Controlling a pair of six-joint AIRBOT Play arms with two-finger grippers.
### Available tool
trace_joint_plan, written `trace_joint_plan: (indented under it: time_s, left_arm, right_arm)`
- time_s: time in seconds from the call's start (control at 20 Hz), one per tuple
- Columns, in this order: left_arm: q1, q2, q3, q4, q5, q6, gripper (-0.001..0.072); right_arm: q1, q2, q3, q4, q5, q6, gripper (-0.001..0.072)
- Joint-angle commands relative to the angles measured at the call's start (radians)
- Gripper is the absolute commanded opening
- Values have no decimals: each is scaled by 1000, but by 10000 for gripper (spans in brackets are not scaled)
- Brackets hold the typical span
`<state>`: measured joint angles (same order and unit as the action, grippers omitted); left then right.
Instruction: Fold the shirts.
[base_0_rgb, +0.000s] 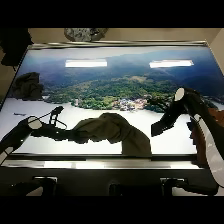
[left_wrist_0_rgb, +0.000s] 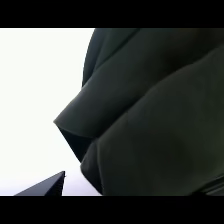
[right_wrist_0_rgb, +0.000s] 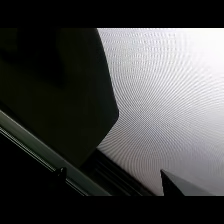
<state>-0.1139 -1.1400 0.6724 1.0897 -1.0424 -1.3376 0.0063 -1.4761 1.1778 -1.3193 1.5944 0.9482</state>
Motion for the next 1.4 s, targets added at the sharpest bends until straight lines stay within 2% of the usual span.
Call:
trace_joint_plan:
  time_s: [0.0, 0.1, 0.15, 0.25, 0.3, 0.35, 0.4, 0.45, 0.85, 0.9, 1.0, 1.2, 1.35]
  left_arm:
    - [-33, -46, -8, -6, 52, 6, 664]
    - [-34, -60, -8, -6, 78, 6, 660]
    - [-35, -71, -8, -9, 89, 3, 630]
    - [-46, -97, -8, -9, 94, 3, 444]
    - [-45, -106, -8, -10, 93, 3, 320]
    - [-45, -111, -8, -9, 93, 3, 161]
    - [-45, -113, -8, -9, 93, 4, 61]
    - [-45, -111, -7, -9, 93, 3, 32]
    - [-45, -79, -7, -9, 64, 7, 31]
    - [-45, -70, -6, -9, 64, 7, 31]
    - [-44, -57, 8, -3, 58, 7, 31]
    - [-46, 19, 187, 167, -54, -2, 29]
    - [-44, 158, 436, 368, -70, -90, 29]
  right_arm:
    - [0, -6, 0, 2, 1, -3, 695]
    - [0, -6, 0, 2, -3, -3, 695]
    - [0, -6, 0, 3, -7, -3, 695]
    - [0, -6, 0, 2, -18, -2, 696]
    - [0, -6, -2, 2, -30, -3, 696]
    - [0, -7, -15, 2, -51, -2, 696]
    - [0, -7, -37, 5, -75, -2, 696]
    - [0, -7, -69, 33, -107, -3, 696]
    - [0, -105, -183, 293, -227, -5, 682]
    - [0, -113, -183, 302, -231, 10, 635]
    - [0, -115, -180, 318, -232, 15, 52]
    - [-1, -5, -54, 330, -217, -35, 40]
    - [-23, 211, 210, 290, -314, -34, 41]
